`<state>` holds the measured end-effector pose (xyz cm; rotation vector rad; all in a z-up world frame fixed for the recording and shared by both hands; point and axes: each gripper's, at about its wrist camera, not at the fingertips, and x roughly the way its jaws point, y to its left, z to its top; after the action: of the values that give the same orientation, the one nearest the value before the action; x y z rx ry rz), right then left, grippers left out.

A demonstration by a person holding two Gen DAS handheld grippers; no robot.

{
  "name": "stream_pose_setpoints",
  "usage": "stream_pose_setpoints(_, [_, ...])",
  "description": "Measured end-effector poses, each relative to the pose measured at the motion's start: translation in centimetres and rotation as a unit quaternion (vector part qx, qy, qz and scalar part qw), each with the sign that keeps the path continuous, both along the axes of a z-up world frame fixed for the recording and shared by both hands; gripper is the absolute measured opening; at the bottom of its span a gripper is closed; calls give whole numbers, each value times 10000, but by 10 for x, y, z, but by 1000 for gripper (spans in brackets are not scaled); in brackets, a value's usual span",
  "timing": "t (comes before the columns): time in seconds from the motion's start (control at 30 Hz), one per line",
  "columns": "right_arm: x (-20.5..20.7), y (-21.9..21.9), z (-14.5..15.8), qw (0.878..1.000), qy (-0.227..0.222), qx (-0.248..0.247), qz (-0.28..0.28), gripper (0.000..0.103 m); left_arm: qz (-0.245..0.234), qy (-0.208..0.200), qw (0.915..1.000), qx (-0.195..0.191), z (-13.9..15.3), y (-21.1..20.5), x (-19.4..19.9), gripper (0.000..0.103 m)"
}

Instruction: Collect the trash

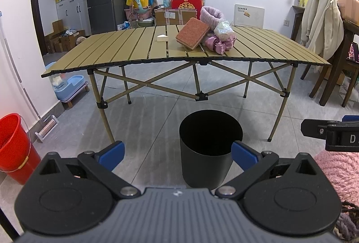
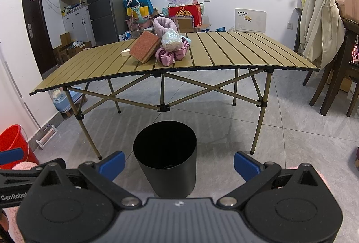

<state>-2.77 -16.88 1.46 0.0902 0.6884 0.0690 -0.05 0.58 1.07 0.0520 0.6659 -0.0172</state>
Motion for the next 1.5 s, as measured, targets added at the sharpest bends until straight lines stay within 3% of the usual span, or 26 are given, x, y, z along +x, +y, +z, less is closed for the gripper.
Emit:
stream_pose_setpoints(0.83, [3,2,4,10000,26,16,0,103,0,-23,10000,-4,4,2,0,103])
stream_pose_setpoints(1.2, [6,2,-8,10000,75,40,-1,103,2,-54,10000,-5,5,2,0,103])
stream_pose_setpoints(1.5, [18,-5,-7,10000,-2,52,-68,103,13,-133,9999,2,4,2,22,103])
